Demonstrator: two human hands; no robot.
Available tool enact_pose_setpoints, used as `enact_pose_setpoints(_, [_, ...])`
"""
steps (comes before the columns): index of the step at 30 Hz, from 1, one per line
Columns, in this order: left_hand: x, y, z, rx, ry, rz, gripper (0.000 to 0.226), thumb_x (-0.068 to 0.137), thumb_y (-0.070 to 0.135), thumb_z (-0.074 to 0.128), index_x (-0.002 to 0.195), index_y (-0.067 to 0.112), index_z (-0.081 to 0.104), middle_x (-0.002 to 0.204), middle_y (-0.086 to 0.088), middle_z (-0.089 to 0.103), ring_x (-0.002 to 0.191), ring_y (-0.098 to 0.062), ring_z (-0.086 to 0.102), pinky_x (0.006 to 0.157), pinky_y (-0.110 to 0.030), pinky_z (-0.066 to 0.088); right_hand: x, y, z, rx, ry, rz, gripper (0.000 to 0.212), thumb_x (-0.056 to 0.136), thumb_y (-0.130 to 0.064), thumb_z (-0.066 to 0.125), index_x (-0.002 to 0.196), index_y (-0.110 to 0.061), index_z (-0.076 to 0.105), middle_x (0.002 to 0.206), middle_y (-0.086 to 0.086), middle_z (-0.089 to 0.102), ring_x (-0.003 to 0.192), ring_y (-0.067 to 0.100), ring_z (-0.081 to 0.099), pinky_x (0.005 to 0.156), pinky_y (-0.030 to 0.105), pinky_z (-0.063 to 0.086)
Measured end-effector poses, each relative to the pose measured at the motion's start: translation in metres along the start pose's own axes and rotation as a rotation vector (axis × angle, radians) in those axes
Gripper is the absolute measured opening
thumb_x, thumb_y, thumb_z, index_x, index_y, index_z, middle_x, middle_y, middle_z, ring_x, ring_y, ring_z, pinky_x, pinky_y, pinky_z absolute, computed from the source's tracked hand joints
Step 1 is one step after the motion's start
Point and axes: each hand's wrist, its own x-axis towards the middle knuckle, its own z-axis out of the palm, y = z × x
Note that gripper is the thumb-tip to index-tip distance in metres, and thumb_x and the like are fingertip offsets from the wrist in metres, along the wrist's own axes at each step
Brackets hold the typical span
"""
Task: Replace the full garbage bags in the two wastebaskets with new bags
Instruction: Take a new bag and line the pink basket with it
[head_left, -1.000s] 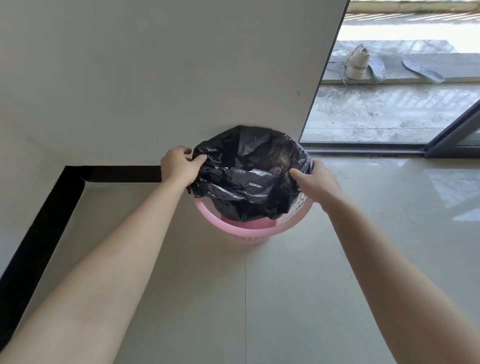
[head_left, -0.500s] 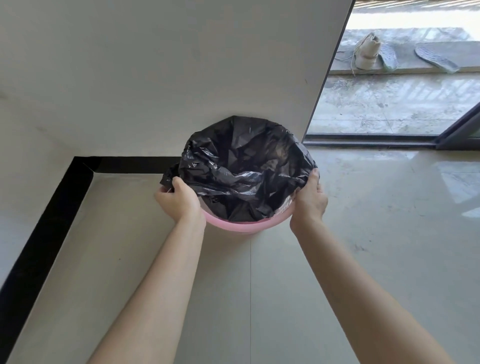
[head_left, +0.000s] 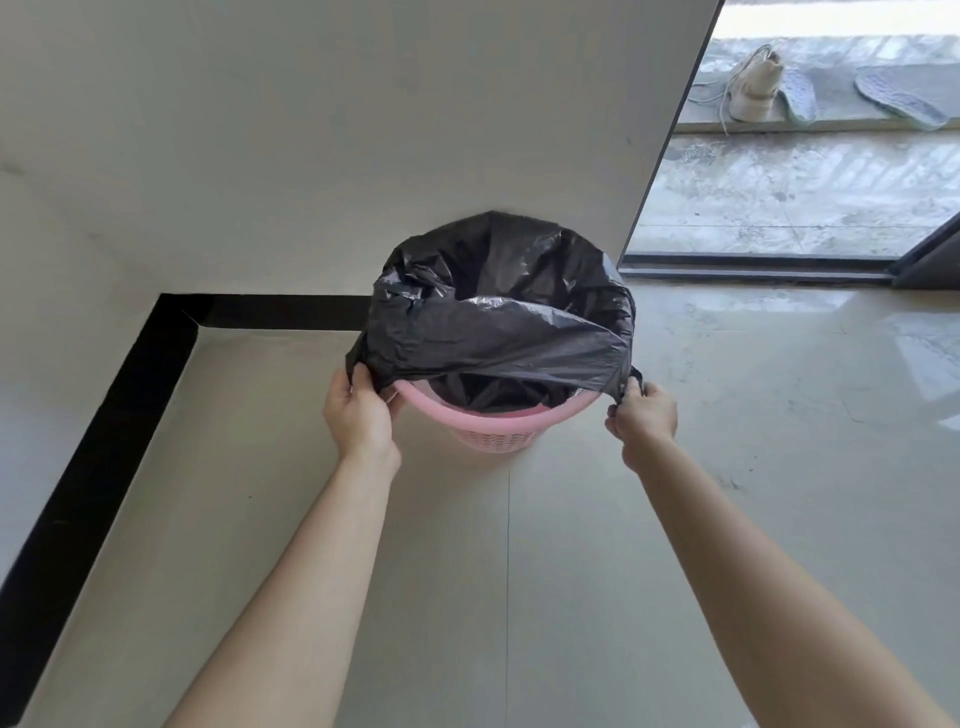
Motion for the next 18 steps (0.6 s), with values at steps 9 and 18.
enact_pose_setpoints(9, [-0.003,-0.026,-0.004,0.205,-0.033,-0.154,0.04,0.093,0.023,0.059,0.131,0.016,0.05,0.11,-0.005,0.063,0.083,-0.023,0.065,0.082,-0.043,0.056,-0.013,-0.014,0.005,0.321,-0.088,0.126,0.051,0.086,-0.047,0.07,0.122,-0.02,0.045,0.094,0.0,0.058,0.042,0.005,0.05,0.04,0.021,0.043])
enact_pose_setpoints(18, [-0.05,-0.006,0.017,-0.025,0.149,-0.238,0.046,0.093,0.058,0.043,0.098,0.014,0.055,0.103,-0.003,0.062,0.094,-0.027,0.06,0.083,-0.037,0.049,-0.052,-0.026,0.025,0.47,-0.154,0.264,0.057,0.086,-0.066,0.052,0.123,-0.022,0.057,0.111,0.0,0.068,0.093,0.02,0.07,0.07,0.032,0.06])
